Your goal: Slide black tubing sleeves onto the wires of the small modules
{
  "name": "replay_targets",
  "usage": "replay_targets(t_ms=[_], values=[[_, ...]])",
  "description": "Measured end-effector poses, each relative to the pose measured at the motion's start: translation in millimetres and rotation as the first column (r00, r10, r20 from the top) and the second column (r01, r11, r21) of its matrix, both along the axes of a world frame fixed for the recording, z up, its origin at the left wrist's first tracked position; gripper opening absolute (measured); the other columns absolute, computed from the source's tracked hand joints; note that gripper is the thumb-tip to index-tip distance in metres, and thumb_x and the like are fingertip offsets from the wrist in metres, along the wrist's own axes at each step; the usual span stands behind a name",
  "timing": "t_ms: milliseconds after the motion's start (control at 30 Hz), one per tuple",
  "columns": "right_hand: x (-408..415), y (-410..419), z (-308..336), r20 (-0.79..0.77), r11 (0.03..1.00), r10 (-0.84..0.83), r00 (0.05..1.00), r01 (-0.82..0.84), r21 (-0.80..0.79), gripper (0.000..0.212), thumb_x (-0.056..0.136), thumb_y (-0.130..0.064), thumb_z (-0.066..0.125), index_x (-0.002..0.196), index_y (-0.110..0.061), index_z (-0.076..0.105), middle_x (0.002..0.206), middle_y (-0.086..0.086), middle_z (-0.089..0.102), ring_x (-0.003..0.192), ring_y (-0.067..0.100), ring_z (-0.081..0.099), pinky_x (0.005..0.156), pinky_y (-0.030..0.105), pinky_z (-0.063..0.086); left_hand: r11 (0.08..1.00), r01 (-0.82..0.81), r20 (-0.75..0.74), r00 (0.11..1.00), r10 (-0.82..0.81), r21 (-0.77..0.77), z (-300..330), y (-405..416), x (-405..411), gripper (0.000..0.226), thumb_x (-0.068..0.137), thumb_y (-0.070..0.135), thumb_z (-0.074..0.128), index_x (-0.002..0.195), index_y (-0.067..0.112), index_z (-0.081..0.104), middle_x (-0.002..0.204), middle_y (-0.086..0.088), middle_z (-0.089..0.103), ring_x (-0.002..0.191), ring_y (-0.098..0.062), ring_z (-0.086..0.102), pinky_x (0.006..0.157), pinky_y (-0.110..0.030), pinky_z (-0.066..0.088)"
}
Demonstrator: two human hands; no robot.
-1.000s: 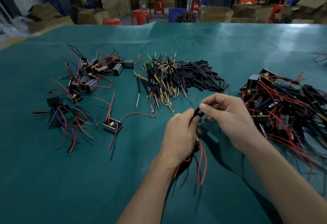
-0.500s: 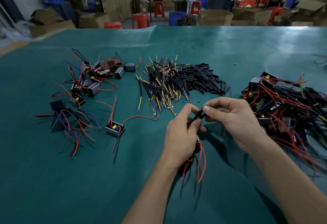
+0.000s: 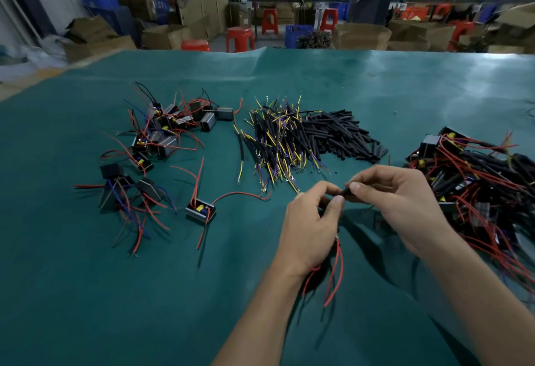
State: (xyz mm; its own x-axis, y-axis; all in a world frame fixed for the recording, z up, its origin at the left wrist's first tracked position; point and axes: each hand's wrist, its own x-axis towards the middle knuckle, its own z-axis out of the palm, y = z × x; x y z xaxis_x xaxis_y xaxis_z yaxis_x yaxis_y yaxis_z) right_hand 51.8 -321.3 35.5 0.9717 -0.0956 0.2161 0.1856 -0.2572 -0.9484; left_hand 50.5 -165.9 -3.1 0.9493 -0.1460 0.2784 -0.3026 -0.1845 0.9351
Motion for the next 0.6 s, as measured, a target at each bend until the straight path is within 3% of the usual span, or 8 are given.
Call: replay_targets(t_ms=[100, 167, 300, 367, 467, 533, 600], values=[[-3, 1, 3, -0.027, 0.998, -0.033, 0.999, 0.031, -0.054, 0.019, 0.085, 0.004, 0.075, 0.074, -0.012, 0.075, 0.076, 0.013, 0.076, 0.074, 0.025, 0.072, 0.085, 0.045, 0.058, 0.999, -0.027, 0.002, 1.0, 0.027, 0.025, -1, 0, 3, 0.008, 0.094, 0.018, 0.06, 0.091, 0.022, 0.066, 0.079, -0.004, 0.07, 0.078, -0.025, 0.063, 0.077, -0.043, 0.053], [-4, 2, 7, -0.021, 0.982, -0.073, 0.997, 0.069, -0.176, 0.016, 0.084, 0.0, 0.078, 0.075, -0.013, 0.076, 0.076, 0.007, 0.076, 0.076, 0.022, 0.072, 0.086, 0.048, 0.057, 0.999, -0.036, 0.001, 0.999, 0.036, 0.036, -2, 0, 4, 0.008, 0.095, 0.016, 0.059, 0.092, 0.018, 0.066, 0.083, -0.007, 0.071, 0.084, -0.029, 0.064, 0.08, -0.046, 0.052], [6, 21, 39, 0.102, 0.897, -0.078, 0.992, 0.114, -0.428, 0.012, 0.08, -0.014, 0.077, 0.082, -0.025, 0.076, 0.08, -0.013, 0.075, 0.083, 0.006, 0.071, 0.08, 0.031, 0.055, 0.989, -0.065, 0.081, 0.995, 0.055, 0.136, -4, -1, 3, 0.01, 0.094, 0.019, 0.053, 0.091, 0.019, 0.062, 0.087, -0.005, 0.07, 0.09, -0.031, 0.061, 0.081, -0.048, 0.05], [22, 43, 59, 0.121, 0.856, -0.031, 0.992, 0.089, -0.509, 0.009, 0.079, -0.017, 0.075, 0.08, -0.027, 0.076, 0.073, -0.016, 0.073, 0.074, 0.003, 0.067, 0.072, 0.019, 0.05, 0.983, -0.077, 0.056, 0.996, 0.068, 0.167, -6, -3, 4, 0.008, 0.095, 0.022, 0.052, 0.091, 0.023, 0.059, 0.088, -0.007, 0.068, 0.088, -0.031, 0.062, 0.078, -0.048, 0.051], [63, 86, 76, 0.051, 0.694, 0.064, 0.997, -0.008, -0.72, 0.008, 0.08, -0.02, 0.071, 0.077, -0.026, 0.076, 0.069, -0.011, 0.07, 0.076, 0.013, 0.066, 0.067, 0.023, 0.046, 0.984, -0.07, 0.001, 0.997, 0.071, 0.166, -8, -3, 5, 0.005, 0.095, 0.028, 0.053, 0.093, 0.029, 0.057, 0.091, -0.005, 0.067, 0.085, -0.028, 0.063, 0.077, -0.042, 0.053], [96, 117, 73, -0.07, 0.589, 0.11, 0.992, -0.121, -0.799, 0.009, 0.081, -0.021, 0.069, 0.083, -0.025, 0.077, 0.081, -0.002, 0.072, 0.088, 0.023, 0.067, 0.075, 0.025, 0.048, 0.977, -0.073, 0.013, 0.997, 0.072, 0.2, -9, -3, 5, 0.006, 0.092, 0.031, 0.049, 0.088, 0.03, 0.053, 0.086, -0.004, 0.064, 0.08, -0.028, 0.061, 0.071, -0.037, 0.051], [125, 146, 62, -0.173, 0.537, 0.092, 0.981, -0.195, -0.821, 0.012, 0.083, -0.025, 0.068, 0.093, -0.023, 0.074, 0.101, 0.009, 0.072, 0.099, 0.031, 0.065, 0.086, 0.031, 0.053, 0.969, -0.084, 0.026, 0.996, 0.08, 0.233, -12, -4, 6, 0.012, 0.082, 0.027, 0.045, 0.071, 0.024, 0.041, 0.071, -0.009, 0.051, 0.072, -0.037, 0.054, 0.054, -0.033, 0.036]])
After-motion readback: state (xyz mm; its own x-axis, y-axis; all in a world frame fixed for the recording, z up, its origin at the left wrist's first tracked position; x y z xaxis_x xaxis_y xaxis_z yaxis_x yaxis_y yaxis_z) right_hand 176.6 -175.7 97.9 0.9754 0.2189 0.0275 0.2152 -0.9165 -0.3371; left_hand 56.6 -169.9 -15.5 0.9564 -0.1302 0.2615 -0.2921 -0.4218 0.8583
